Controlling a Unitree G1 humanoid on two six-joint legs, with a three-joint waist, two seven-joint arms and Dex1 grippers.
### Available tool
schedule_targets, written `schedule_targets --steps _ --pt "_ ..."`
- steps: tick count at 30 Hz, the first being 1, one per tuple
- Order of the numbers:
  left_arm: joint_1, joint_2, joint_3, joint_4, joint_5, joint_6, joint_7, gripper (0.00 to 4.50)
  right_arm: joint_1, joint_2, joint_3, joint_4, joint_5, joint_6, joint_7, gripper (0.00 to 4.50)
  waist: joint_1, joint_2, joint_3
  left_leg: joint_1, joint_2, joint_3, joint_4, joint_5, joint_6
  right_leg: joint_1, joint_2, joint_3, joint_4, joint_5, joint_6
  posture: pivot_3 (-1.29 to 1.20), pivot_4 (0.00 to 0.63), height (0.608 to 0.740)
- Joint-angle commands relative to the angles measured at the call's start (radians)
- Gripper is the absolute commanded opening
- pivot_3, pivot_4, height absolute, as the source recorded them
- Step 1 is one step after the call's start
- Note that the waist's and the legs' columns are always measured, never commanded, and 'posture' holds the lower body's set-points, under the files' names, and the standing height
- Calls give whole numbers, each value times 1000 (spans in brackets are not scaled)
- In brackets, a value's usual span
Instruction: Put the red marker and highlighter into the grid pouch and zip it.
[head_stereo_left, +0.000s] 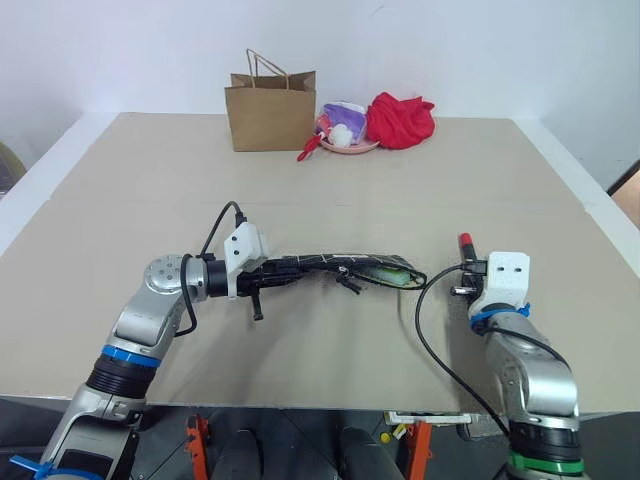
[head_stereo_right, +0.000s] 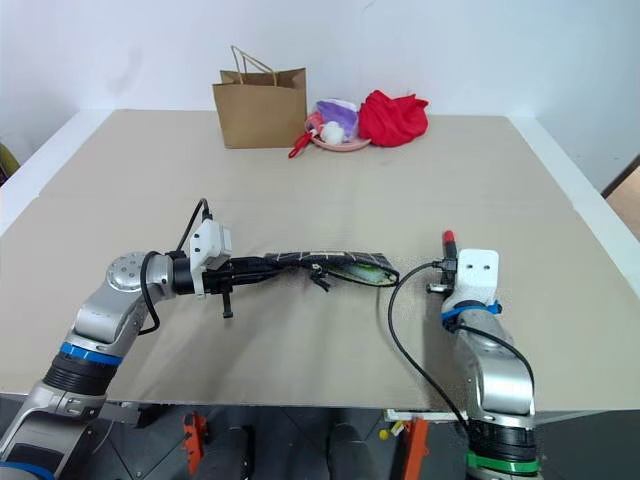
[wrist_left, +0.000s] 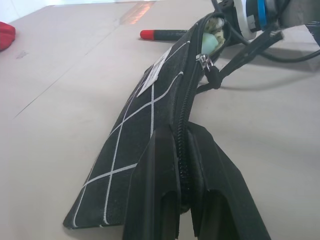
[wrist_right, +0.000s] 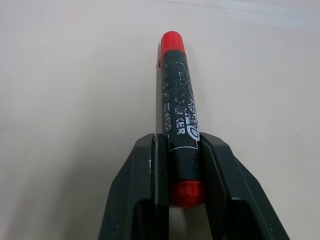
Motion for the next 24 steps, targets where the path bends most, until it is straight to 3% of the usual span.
schedule_targets --steps 1,6,12,24 --pt "-17 10 30 -24 -23 -1 -11 0 -52 -133 -35 -54 107 -82 249 585 -2 3 2 0 0 0 0 0 0 0 0 0 0 0 0 0 150 740" --pt "-26 8 28 -6 -20 -6 -22 0 -145 -329 -116 -101 441 20 640 585 -10 6 4 1 0 0 -1 0 0 -1 1 0 0 2 2 0 150 740" --pt "-27 7 27 -1 -16 -9 -29 0 -136 -472 -126 -188 744 241 834 585 -6 5 4 -1 0 0 -2 -1 2 -1 0 0 0 -1 3 0 150 740" --pt "-17 5 31 -12 -19 -6 -22 0 31 -637 -74 -188 723 280 927 585 -2 4 4 -1 0 0 1 -1 2 -1 0 0 -1 0 1 0 150 740"
